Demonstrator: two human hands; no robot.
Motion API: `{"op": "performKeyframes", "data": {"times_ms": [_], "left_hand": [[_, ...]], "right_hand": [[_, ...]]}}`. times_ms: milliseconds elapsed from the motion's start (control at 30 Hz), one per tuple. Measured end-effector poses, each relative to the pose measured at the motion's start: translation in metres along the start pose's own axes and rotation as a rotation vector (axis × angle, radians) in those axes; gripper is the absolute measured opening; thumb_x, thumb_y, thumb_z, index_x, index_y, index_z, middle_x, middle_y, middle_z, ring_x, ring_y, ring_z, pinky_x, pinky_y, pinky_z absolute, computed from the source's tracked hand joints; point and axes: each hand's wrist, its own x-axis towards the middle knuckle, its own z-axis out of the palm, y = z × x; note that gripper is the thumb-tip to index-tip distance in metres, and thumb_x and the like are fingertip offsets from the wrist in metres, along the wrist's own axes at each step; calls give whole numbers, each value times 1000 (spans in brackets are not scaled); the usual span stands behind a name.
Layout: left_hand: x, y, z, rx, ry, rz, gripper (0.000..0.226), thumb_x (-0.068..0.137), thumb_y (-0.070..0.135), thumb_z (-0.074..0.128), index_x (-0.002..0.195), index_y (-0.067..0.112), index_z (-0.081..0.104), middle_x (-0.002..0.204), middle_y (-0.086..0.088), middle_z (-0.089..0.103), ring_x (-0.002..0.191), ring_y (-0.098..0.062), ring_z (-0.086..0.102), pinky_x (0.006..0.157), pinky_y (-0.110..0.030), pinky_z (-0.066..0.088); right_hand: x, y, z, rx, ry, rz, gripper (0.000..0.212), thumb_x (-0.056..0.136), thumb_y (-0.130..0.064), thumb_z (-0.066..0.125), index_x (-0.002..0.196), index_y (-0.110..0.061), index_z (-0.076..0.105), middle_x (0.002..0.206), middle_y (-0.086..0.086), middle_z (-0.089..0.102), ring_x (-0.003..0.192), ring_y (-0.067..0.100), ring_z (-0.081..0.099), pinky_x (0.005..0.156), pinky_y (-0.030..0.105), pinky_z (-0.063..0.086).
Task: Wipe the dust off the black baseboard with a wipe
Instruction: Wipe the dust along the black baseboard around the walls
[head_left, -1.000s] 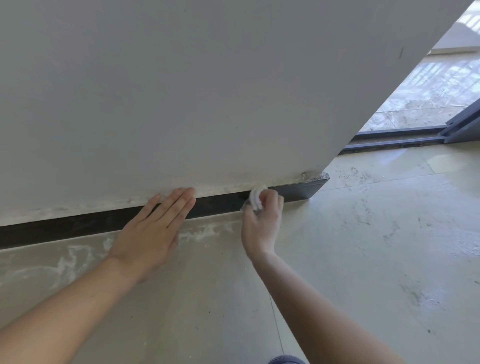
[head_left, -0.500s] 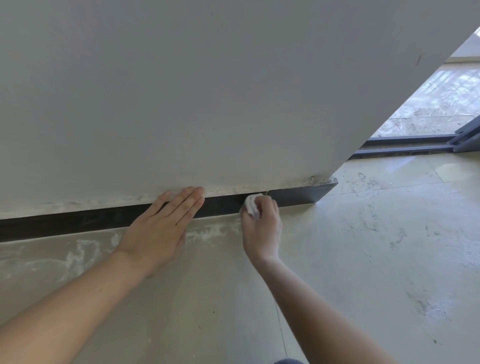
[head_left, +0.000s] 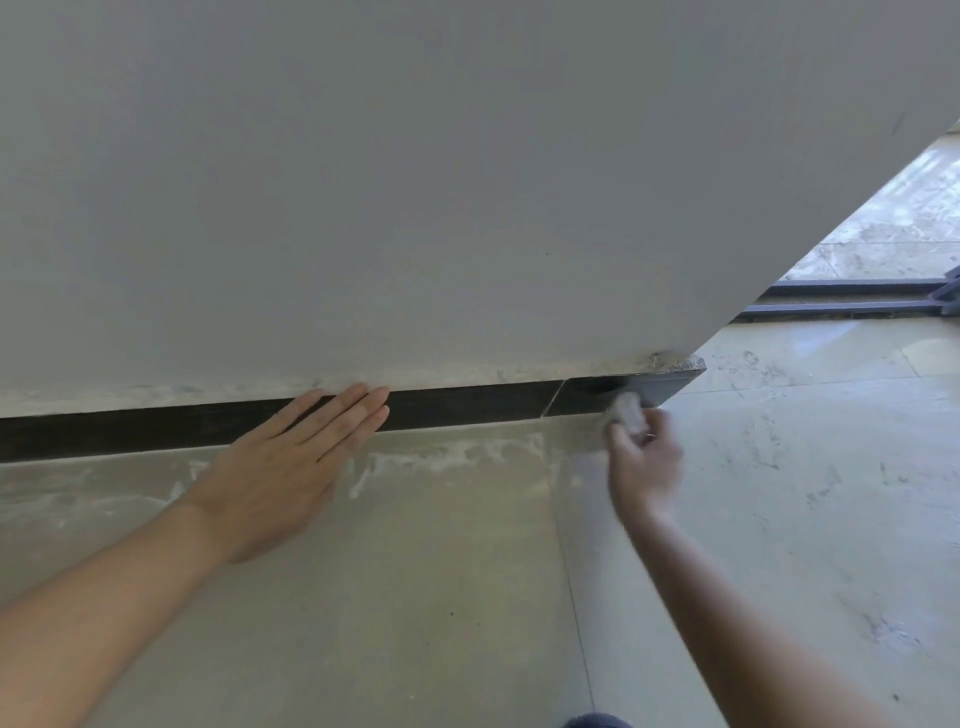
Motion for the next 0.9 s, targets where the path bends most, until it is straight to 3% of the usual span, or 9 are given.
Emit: {"op": "performKeyframes", "data": {"times_ms": [100,200,267,400,567,600,667,733,900], "left_hand": [[-16,-13,2,2,-58,-12,59,89,21,26,146,4,27,156,-9,17,143,-23,17,113,-43,19],[-20,-18,-1,-6,-116,-40,60,89,22,26,147,4,23,156,-10,16,144,-23,15,114,-44,18],[-20,-16,-2,-8,-129,-65,61,90,24,26,147,4,21,157,-10,14,144,-23,14,114,-43,18],[-18,-9,-4,-35,-154,-121,60,91,28,24,147,6,19,157,-7,12,144,-21,13,116,-39,10],[-24,-10,-21,-90,-214,-103,60,87,25,27,144,7,32,154,-9,24,142,-22,20,115,-38,8],[-27,-10,-30,-96,-243,-111,59,87,23,28,143,7,35,154,-9,22,143,-22,18,116,-38,5],[-33,-12,-54,-110,-286,-164,55,96,20,27,149,12,19,155,-4,-2,144,-18,-2,116,-35,-8],[-45,-17,-86,-198,-484,-318,56,99,20,30,151,15,8,157,-1,-12,144,-16,-11,115,-33,-7],[-105,-22,-200,-558,-515,-694,52,96,23,37,147,20,26,156,0,14,143,-16,11,112,-30,18]], "right_hand": [[23,-10,-1,99,155,296,17,77,-19,53,93,-12,55,82,6,59,84,30,62,72,37,49],[-2,-30,34,140,56,384,19,78,-24,53,92,-11,53,89,9,61,85,29,61,83,40,51],[-32,-41,61,193,-25,390,21,78,-24,51,93,-10,51,92,10,63,85,28,60,81,39,52],[-76,-56,85,176,-267,249,7,83,-9,54,90,-9,52,76,1,54,67,17,52,54,25,40],[-104,-70,84,-65,-815,-34,10,80,-12,63,88,-14,59,75,-1,59,66,13,56,59,24,45],[-105,-76,81,-125,-846,-39,11,79,-13,64,89,-16,59,77,0,61,70,15,59,62,27,49],[-107,-94,67,-212,-845,-45,12,79,-15,64,89,-18,58,81,1,65,77,19,64,69,34,55],[-111,-123,49,-258,-816,-32,12,77,-15,63,88,-15,59,81,6,66,76,24,64,73,41,56],[-166,-240,-5,-310,-894,30,16,76,-13,63,90,-7,61,76,5,61,69,19,58,73,40,55]]}}
